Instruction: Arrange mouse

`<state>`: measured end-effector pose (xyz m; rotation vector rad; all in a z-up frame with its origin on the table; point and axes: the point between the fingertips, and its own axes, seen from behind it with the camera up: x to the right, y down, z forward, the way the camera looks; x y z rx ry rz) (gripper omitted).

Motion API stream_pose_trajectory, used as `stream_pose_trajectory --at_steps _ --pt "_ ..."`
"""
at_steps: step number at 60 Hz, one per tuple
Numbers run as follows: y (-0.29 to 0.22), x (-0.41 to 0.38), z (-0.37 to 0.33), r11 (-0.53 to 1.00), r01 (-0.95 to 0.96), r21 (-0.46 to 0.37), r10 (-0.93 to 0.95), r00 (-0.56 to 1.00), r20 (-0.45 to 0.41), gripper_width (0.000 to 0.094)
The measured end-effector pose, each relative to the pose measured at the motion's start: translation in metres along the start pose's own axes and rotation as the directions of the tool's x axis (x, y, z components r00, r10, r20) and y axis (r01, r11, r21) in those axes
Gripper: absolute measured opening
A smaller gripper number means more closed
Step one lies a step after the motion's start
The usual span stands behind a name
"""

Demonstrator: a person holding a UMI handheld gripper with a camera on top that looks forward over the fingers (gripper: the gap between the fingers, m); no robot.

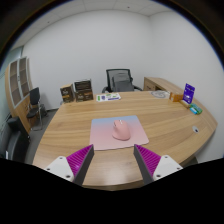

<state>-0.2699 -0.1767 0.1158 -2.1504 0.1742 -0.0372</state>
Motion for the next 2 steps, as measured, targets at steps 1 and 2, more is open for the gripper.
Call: stream_pose_trajectory --at_steps 1,2 --pt "0.001 -0.0002 -0.0066 1.0 0.002 0.004 -0.002 1.0 0.001 0.0838" --pt "0.0016 -0.0002 -0.0127 1.0 0.004 0.008 -0.004 1.0 0.001 0.0839"
